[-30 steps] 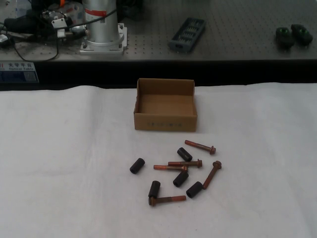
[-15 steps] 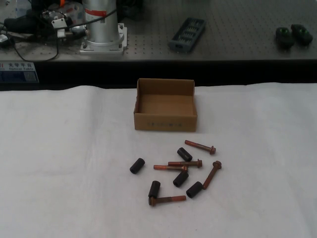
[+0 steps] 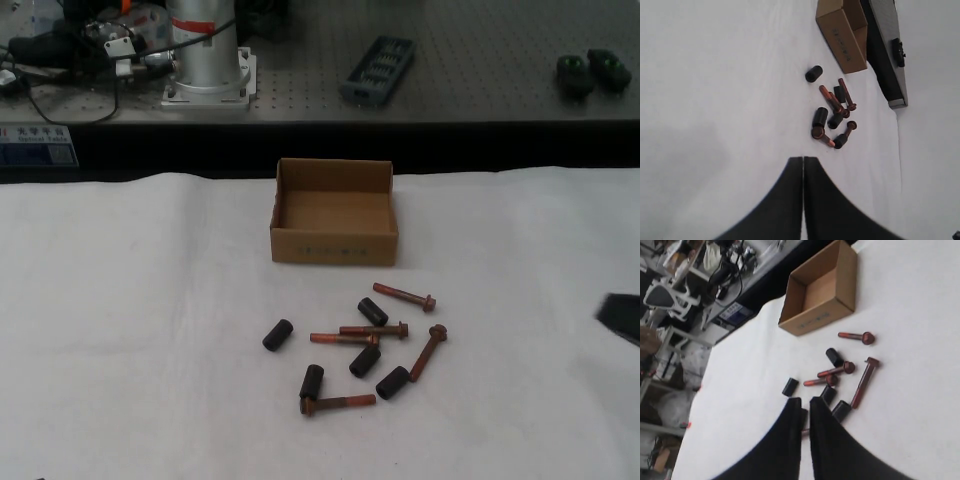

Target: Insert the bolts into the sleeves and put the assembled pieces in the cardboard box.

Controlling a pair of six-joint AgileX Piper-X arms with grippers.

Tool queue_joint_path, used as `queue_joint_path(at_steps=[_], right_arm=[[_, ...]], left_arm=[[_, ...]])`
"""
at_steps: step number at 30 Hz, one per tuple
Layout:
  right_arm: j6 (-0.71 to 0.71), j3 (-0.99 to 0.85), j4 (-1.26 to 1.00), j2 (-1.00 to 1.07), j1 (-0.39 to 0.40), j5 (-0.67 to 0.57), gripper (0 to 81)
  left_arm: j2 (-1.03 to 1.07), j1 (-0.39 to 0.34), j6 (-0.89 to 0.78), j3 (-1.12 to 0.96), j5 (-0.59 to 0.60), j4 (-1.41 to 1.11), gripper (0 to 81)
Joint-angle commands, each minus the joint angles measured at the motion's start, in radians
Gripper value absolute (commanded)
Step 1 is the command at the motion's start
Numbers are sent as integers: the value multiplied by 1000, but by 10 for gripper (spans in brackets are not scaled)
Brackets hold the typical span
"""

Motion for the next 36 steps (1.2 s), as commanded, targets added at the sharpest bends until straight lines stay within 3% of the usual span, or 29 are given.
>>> queue_joint_path(at_steps=[1,11,24,33,36], right_arm=[[-17,-166,-8,273,97,-3,62],[-17,-475,175,752,279,219,62],[-120,-807,467,1016,354,559,61],[-122,-843,487,1055,366,528,62],[-122,-843,476,1055,373,500,97]], left_arm=[[0,3,5,-11,-6,-6,6],[0,3,5,-11,-6,-6,6],[0,3,5,-11,-6,-6,6],[0,3,5,-11,-6,-6,6],[0,3,5,-11,-6,-6,6]])
